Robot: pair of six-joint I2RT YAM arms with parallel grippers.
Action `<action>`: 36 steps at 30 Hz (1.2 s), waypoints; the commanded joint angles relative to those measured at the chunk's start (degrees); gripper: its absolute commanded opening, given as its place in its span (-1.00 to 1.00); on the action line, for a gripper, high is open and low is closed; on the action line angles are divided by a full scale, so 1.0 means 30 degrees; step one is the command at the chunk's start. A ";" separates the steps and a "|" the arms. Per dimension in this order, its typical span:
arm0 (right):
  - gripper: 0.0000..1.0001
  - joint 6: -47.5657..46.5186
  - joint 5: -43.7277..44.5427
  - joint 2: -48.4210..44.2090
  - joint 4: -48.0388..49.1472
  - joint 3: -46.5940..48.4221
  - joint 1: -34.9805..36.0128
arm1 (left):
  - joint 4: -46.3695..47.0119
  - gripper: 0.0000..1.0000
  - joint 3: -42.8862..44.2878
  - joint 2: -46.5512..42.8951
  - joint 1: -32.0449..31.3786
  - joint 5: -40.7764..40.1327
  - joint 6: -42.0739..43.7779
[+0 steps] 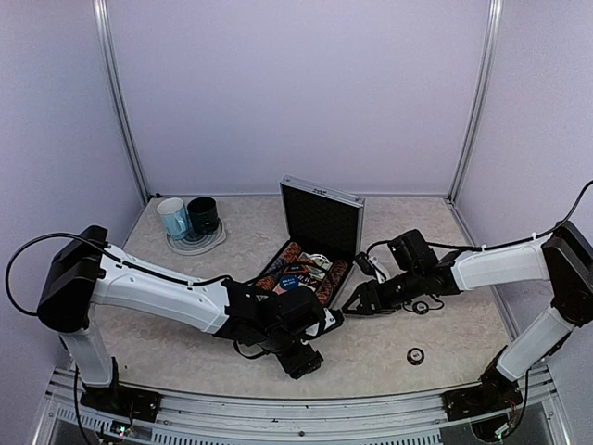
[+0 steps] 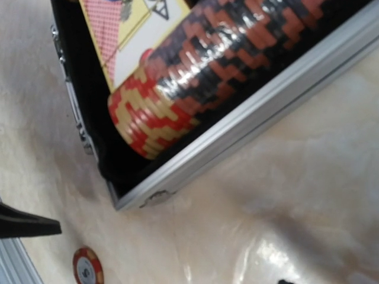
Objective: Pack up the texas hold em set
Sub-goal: Move the poker chips pile to the center of the board, then pick up the pile of poker chips from the center of the board.
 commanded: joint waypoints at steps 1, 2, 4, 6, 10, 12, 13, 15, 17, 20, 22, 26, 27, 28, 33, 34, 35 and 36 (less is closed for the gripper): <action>0.25 -0.0030 -0.0140 0.0178 0.0297 0.0298 0.0151 | -0.0417 0.52 0.0102 -0.0177 0.0028 0.1178 0.0670; 0.25 -0.0079 -0.0090 0.0152 0.0219 0.0331 0.0156 | -0.0766 0.52 0.0415 0.0130 0.0043 0.1225 0.0817; 0.25 -0.0167 0.0069 0.0074 0.0049 0.0347 0.0139 | -0.1469 0.50 0.1025 0.0619 0.0055 0.1249 0.1132; 0.25 -0.0249 0.0175 0.0003 -0.0134 0.0373 0.0156 | -0.2025 0.45 0.1520 0.1110 0.0057 0.1249 0.1397; 0.25 -0.0352 0.0383 -0.0188 -0.0333 0.0250 0.0137 | -0.3078 0.38 0.2335 0.1965 0.0030 0.1249 0.1654; 0.25 -0.0330 0.0393 -0.0234 -0.0290 0.0153 0.0159 | -0.3192 0.37 0.2410 0.2146 0.0055 0.1212 0.1698; 0.25 -0.0325 0.0391 -0.0251 -0.0243 0.0104 0.0157 | -0.3259 0.37 0.2465 0.2188 0.0057 0.1061 0.1700; 0.25 -0.0325 0.0390 -0.0265 -0.0213 0.0032 0.0159 | -0.3501 0.36 0.2651 0.2338 0.0057 0.0906 0.1742; 0.25 -0.0327 0.0390 -0.0320 -0.0195 -0.0032 0.0144 | -0.3641 0.33 0.2788 0.2593 0.0029 0.0806 0.1750; 0.25 -0.0353 0.0390 -0.0379 -0.0270 -0.0093 0.0161 | -0.3910 0.26 0.3007 0.2887 -0.0072 0.0820 0.1744; 0.25 -0.0376 0.0483 -0.0461 -0.0295 -0.0114 0.0147 | -0.4049 0.24 0.3029 0.2992 -0.0254 0.0731 0.1759; 0.25 -0.0448 0.0501 -0.0449 -0.0313 -0.0086 0.0156 | -0.4275 0.16 0.3155 0.3199 -0.0466 0.0933 0.1679; 0.25 -0.0417 0.0444 -0.0421 -0.0271 -0.0051 0.0153 | -0.4354 0.14 0.3196 0.3272 -0.0470 0.1008 0.1672; 0.25 -0.0413 0.0397 -0.0399 -0.0222 -0.0061 0.0156 | -0.4445 0.11 0.3277 0.3363 -0.0470 0.1149 0.1664; 0.25 -0.0427 0.0347 -0.0454 -0.0253 -0.0030 0.0157 | -0.4780 0.04 0.3461 0.3687 -0.0333 0.1249 0.1612; 0.25 -0.0414 0.0359 -0.0469 -0.0278 -0.0033 0.0138 | -0.4794 0.03 0.3425 0.3716 -0.0288 0.1249 0.1572; 0.25 -0.0413 0.0361 -0.0485 -0.0267 -0.0048 0.0151 | -0.4804 0.02 0.3394 0.3755 -0.0253 0.1674 0.1556; 0.25 -0.0413 0.0335 -0.0498 -0.0265 -0.0082 0.0145 | -0.4783 -0.01 0.3357 0.3753 -0.0222 0.1774 0.1554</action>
